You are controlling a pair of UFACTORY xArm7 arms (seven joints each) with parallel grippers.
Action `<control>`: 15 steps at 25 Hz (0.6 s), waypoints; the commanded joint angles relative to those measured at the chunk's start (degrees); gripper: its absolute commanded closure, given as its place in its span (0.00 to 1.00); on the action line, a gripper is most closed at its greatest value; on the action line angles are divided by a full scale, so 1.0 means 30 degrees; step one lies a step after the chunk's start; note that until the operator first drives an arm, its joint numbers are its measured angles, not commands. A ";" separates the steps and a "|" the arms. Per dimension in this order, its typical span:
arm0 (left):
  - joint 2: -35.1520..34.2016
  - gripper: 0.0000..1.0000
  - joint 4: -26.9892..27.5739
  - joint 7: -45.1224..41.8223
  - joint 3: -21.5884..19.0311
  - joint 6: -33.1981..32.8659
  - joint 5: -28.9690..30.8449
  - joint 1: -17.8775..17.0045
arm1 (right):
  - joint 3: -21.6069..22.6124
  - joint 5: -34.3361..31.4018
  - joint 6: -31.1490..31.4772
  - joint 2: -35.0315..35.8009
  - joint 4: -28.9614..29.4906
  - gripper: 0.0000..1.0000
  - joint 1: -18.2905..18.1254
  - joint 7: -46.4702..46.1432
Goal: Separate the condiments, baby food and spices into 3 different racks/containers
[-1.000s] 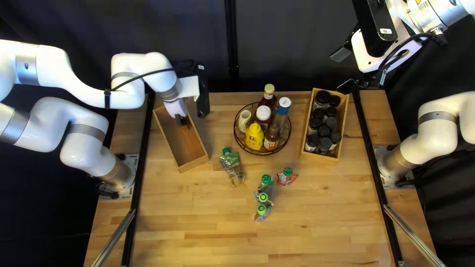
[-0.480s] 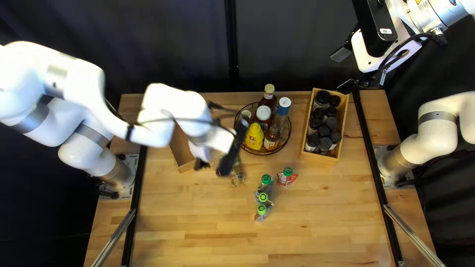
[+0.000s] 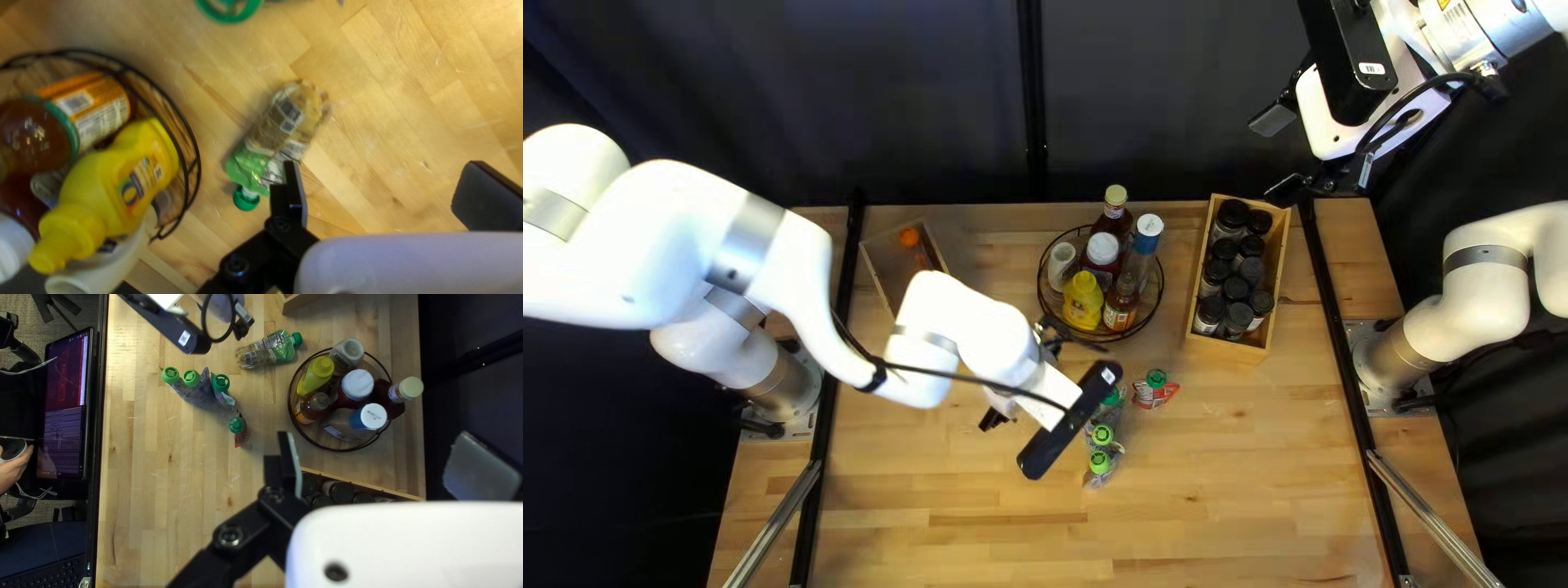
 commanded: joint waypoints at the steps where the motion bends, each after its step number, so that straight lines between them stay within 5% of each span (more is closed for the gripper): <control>1: 0.0411 0.00 -0.0836 0.1087 0.0125 -0.1327 -0.0164 0.0333 | 0.0000 0.0000 0.0000 0.0000 0.0000 0.00 0.0000 0.0000; 15: 0.1441 0.00 -0.1906 0.5161 -0.0092 -0.4080 -0.2933 0.1691 | 0.0000 0.0000 0.0000 0.0000 0.0000 0.00 0.0000 0.0000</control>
